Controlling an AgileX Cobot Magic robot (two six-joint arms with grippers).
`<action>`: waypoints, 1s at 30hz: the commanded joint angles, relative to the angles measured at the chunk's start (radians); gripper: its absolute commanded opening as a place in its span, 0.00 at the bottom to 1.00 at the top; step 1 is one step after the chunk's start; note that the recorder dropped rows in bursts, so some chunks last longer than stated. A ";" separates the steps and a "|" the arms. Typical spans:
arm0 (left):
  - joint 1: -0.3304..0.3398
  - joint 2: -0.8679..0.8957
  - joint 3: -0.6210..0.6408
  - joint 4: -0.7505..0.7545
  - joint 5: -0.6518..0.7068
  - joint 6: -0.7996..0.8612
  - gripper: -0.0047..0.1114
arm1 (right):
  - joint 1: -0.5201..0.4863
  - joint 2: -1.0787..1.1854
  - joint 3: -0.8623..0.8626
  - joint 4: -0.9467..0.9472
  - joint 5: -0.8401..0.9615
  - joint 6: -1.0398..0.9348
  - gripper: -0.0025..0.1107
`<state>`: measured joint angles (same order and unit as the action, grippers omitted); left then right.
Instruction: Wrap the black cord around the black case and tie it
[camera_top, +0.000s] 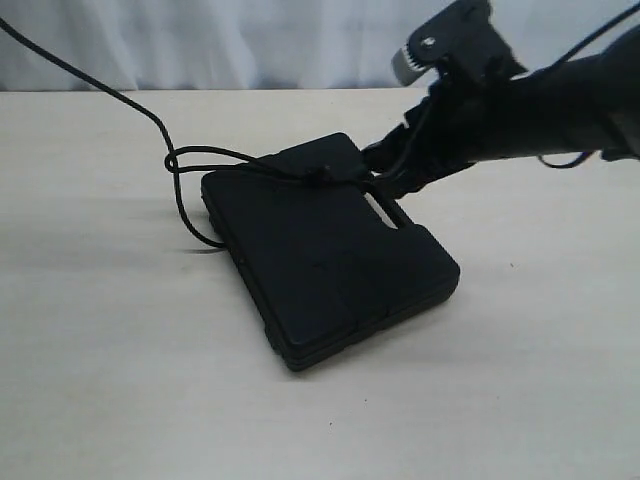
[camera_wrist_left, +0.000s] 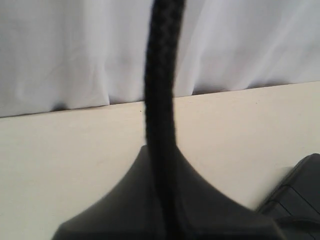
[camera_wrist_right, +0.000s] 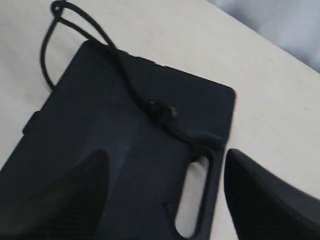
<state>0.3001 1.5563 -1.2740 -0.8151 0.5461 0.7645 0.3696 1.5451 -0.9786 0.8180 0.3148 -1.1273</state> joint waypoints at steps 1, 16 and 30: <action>0.003 0.006 -0.006 -0.005 -0.009 -0.008 0.04 | 0.064 0.132 -0.112 0.012 0.022 -0.006 0.57; 0.003 0.022 -0.006 -0.005 -0.025 -0.004 0.04 | 0.096 0.575 -0.495 0.025 0.026 0.017 0.36; 0.068 -0.003 -0.008 0.025 -0.080 -0.018 0.04 | 0.096 0.678 -0.504 -0.298 0.054 0.325 0.22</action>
<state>0.3313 1.5683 -1.2740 -0.7935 0.4913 0.7629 0.4734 2.1878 -1.5014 0.6733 0.3340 -0.8985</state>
